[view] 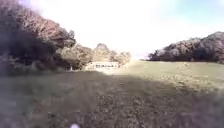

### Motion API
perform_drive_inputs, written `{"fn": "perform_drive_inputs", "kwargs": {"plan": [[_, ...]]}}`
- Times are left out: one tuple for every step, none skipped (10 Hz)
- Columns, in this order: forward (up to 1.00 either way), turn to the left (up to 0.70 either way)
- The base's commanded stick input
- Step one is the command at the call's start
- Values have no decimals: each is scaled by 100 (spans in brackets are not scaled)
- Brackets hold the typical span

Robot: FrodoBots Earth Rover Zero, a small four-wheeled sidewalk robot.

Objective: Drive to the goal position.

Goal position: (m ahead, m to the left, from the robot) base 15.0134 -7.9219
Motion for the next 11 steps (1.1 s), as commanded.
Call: {"fn": "perform_drive_inputs", "kwargs": {"plan": [[85,0],[85,0],[85,0],[85,0],[85,0],[85,0],[85,0],[85,0],[85,-7],[85,-24],[85,-31]]}}
